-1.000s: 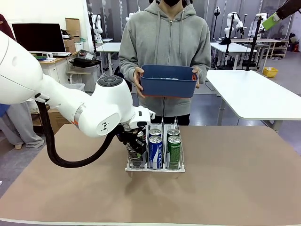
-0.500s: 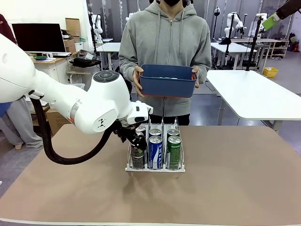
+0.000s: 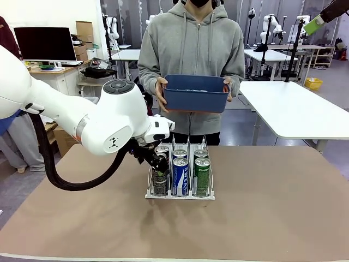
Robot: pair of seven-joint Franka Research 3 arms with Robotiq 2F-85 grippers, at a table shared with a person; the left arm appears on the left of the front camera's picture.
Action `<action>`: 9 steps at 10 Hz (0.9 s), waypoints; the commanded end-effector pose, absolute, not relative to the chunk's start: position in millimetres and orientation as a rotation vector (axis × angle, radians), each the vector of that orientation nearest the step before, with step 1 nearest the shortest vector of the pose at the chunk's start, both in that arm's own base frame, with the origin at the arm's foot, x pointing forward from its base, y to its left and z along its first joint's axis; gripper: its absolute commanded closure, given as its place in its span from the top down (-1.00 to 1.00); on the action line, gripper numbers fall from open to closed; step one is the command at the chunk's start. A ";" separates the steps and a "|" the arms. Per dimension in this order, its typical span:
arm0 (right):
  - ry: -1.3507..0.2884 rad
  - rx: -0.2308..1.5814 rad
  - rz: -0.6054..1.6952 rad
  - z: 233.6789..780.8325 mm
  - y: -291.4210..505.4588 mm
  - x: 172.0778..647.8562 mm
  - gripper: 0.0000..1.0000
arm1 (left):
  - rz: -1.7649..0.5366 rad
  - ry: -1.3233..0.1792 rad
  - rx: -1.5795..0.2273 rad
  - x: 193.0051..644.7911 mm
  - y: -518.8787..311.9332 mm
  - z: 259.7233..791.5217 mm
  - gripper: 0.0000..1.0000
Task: Fill the beverage cans into the dispenser.
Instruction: Pick up the Sprite handed by the human.
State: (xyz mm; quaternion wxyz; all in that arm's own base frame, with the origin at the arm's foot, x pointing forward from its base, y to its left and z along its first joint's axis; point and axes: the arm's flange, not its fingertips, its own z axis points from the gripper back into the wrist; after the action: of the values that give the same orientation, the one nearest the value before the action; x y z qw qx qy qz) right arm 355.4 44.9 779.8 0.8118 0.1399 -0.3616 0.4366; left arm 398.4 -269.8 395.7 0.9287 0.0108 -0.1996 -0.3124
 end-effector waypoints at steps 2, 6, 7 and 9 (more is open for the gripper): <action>-0.773 0.312 0.938 779.3 44.6 356.1 1.00 | -0.647 -0.404 0.018 403.0 -271.9 394.3 0.93; -0.773 0.312 0.938 779.3 44.6 356.1 1.00 | -0.782 -0.356 -0.127 393.0 -252.0 426.0 0.93; -0.773 0.312 0.938 779.3 44.6 356.1 1.00 | -0.807 -0.390 -0.107 384.3 -242.7 448.0 0.93; -0.773 0.312 0.938 779.3 44.6 356.1 1.00 | -0.906 -0.387 -0.137 383.5 -217.9 495.3 0.93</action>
State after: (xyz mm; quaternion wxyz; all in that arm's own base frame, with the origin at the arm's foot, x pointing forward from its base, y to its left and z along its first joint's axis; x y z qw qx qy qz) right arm 355.5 44.8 779.7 0.8119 0.1398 -0.3615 0.4365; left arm 385.1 -245.7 469.0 0.8887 -0.0555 -0.2021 -0.4079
